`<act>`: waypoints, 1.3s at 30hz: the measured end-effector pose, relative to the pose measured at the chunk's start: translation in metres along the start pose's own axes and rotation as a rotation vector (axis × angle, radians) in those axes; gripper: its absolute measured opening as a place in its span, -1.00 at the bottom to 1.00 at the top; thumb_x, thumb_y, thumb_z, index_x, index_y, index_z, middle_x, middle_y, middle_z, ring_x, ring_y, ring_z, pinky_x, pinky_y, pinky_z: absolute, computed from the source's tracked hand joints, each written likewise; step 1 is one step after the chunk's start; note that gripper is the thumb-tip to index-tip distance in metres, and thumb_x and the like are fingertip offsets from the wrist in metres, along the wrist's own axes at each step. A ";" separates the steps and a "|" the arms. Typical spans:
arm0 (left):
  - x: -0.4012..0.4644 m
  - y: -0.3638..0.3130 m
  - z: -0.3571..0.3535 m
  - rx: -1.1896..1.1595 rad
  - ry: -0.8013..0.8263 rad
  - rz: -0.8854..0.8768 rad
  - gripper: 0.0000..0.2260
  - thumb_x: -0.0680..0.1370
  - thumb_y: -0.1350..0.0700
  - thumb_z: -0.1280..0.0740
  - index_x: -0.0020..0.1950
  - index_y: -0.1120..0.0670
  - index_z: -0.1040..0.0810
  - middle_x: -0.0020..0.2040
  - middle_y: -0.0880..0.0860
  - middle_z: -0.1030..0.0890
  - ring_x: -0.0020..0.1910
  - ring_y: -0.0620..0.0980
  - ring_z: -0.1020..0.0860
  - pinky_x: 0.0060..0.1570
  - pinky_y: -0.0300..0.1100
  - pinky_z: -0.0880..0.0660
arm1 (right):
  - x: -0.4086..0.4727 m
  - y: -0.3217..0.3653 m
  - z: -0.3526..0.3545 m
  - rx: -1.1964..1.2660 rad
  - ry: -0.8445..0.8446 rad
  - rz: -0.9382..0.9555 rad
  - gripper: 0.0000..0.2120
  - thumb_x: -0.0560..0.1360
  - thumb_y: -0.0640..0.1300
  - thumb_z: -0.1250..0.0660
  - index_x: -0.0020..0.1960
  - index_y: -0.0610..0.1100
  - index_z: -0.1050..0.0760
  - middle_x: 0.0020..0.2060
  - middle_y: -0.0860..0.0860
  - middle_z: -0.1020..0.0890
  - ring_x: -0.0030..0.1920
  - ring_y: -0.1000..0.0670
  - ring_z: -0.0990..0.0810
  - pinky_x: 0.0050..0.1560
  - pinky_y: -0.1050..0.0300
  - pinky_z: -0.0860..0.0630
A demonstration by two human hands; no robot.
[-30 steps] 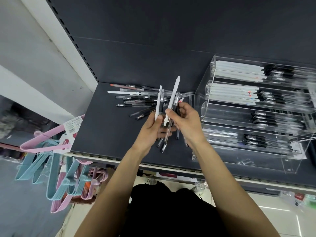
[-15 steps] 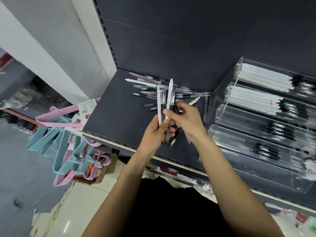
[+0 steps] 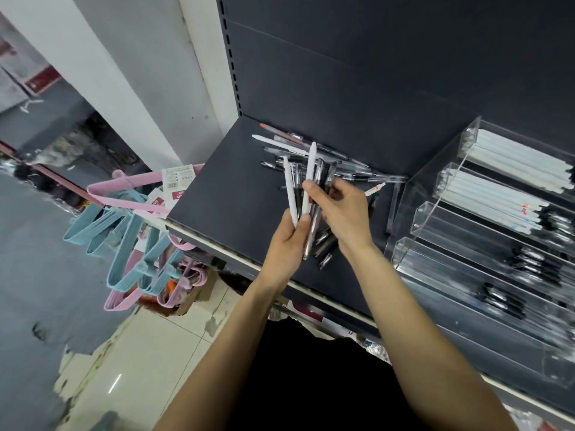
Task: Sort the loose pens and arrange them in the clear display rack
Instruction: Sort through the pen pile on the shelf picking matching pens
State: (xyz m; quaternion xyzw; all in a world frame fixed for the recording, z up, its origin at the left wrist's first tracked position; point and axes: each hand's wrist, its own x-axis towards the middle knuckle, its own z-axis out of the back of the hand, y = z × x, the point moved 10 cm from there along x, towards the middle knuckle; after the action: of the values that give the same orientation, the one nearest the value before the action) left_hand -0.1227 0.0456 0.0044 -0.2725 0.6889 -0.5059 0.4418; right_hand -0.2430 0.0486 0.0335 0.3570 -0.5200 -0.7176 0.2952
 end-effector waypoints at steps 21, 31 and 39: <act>-0.011 0.002 0.015 -0.059 0.027 -0.048 -0.86 0.67 0.19 -0.09 -0.02 0.08 -0.40 -0.22 -0.02 -0.47 -0.36 -0.17 -0.40 -0.26 -0.28 -0.45 | 0.034 0.017 -0.058 -0.121 0.587 -0.093 -0.94 0.40 -0.17 -0.47 -0.14 -0.10 -0.62 -0.28 0.09 -0.64 -0.19 0.14 -0.57 -0.03 0.24 -0.43; -0.008 0.036 0.045 -0.173 -0.136 0.105 -0.86 0.67 0.18 -0.10 0.01 0.08 -0.44 -0.21 -0.01 -0.48 -0.35 -0.18 -0.43 -0.25 -0.32 -0.48 | 0.064 0.073 0.002 0.219 0.059 0.137 -0.89 0.52 -0.20 -0.35 -0.18 -0.12 -0.51 -0.35 0.05 -0.59 -0.45 0.15 -0.48 -0.47 0.31 -0.36; 0.003 0.017 0.045 -0.165 -0.218 0.042 -0.86 0.67 0.14 -0.10 0.04 0.01 -0.44 -0.17 0.00 -0.47 -0.25 -0.15 -0.47 -0.25 -0.36 -0.50 | 0.035 0.013 -0.050 -0.328 0.332 0.036 -0.86 0.46 -0.11 -0.43 -0.20 -0.05 -0.47 -0.39 0.05 -0.58 -0.45 0.05 -0.57 -0.32 0.16 -0.58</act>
State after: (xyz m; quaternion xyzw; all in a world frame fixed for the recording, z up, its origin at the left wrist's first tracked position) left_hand -0.0825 0.0285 -0.0172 -0.3466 0.6817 -0.4056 0.5006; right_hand -0.2210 -0.0097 0.0282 0.4081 -0.3472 -0.7186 0.4434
